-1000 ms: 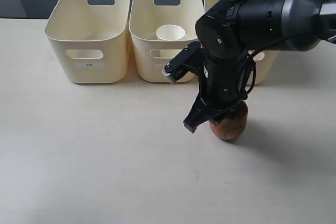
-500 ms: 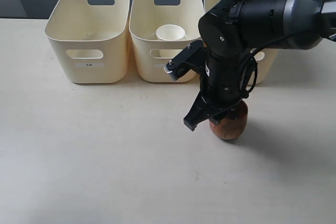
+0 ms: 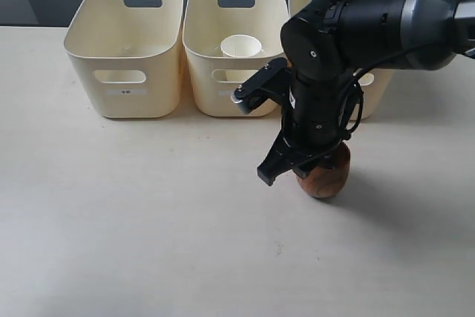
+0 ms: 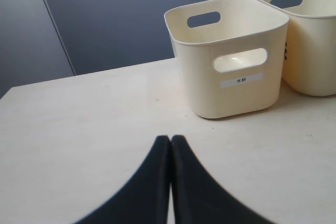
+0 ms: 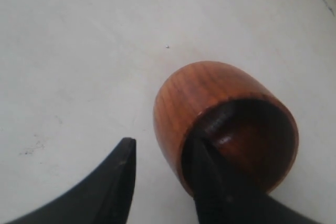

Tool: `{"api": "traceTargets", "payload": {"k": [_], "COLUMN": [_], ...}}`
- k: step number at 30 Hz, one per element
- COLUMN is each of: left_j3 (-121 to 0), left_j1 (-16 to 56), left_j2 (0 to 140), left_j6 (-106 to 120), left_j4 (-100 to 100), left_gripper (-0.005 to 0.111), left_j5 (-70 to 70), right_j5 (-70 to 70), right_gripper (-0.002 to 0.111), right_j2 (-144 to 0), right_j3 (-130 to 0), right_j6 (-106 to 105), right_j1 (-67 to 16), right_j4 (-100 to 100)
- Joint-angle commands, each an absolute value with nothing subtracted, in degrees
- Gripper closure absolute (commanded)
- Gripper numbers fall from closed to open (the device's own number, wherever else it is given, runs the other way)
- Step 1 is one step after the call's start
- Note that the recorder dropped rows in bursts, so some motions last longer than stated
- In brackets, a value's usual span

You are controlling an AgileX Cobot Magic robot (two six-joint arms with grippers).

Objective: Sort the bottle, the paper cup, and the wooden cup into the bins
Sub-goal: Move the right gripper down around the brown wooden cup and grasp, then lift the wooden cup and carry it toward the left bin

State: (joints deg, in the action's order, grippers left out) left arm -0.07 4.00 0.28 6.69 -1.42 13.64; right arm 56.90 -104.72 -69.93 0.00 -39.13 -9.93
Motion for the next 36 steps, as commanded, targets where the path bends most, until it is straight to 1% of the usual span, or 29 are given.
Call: {"api": "traceTargets", "payload": {"k": [1, 12, 14, 15, 16, 17, 21, 23, 27, 31, 36], "left_j3": [0.0, 0.0, 0.0, 0.0, 0.0, 0.0, 0.0, 0.0, 0.0, 0.0, 0.0], "left_j1": [4.2, 4.2, 4.2, 4.2, 4.2, 4.2, 4.2, 4.2, 4.2, 4.2, 4.2], "left_j2": [0.0, 0.0, 0.0, 0.0, 0.0, 0.0, 0.0, 0.0, 0.0, 0.0, 0.0], "left_j6": [6.6, 6.6, 6.6, 6.6, 6.6, 6.6, 6.6, 6.6, 6.6, 6.6, 6.6], "left_j4": [-1.3, -1.3, -1.3, -1.3, -1.3, -1.3, -1.3, -1.3, -1.3, -1.3, -1.3], "left_gripper": [0.107, 0.107, 0.107, 0.107, 0.107, 0.107, 0.107, 0.107, 0.107, 0.107, 0.107], "left_j5": [13.7, 13.7, 13.7, 13.7, 13.7, 13.7, 13.7, 13.7, 13.7, 13.7, 13.7], "right_j5": [56.7, 55.8, 55.8, 55.8, 56.0, 56.2, 55.5, 55.3, 51.2, 49.7, 49.4], "right_gripper": [0.073, 0.073, 0.078, 0.094, 0.104, 0.108, 0.109, 0.109, 0.109, 0.109, 0.109], "right_j2": [-105.9, -108.4, -108.4, -108.4, -108.4, -108.4, -106.3, -102.0, -95.8, -96.6, -102.4], "right_j3": [-69.8, -69.8, -69.8, -69.8, -69.8, -69.8, -70.0, -72.3, -82.3, -90.7, -103.0], "right_j6": [0.0, 0.0, 0.0, -2.1, -3.0, -4.4, -4.5, -4.5, -5.7, -11.6, -15.8], "right_j1": [-38.7, -38.7, -38.7, -38.7, -38.7, -38.7, -40.3, -42.3, -44.5, -44.6, -44.6], "right_j4": [-9.8, -10.9, -11.2, -11.1, -11.1, -11.1, -15.6, -17.4, -14.1, -8.2, -3.7]}}
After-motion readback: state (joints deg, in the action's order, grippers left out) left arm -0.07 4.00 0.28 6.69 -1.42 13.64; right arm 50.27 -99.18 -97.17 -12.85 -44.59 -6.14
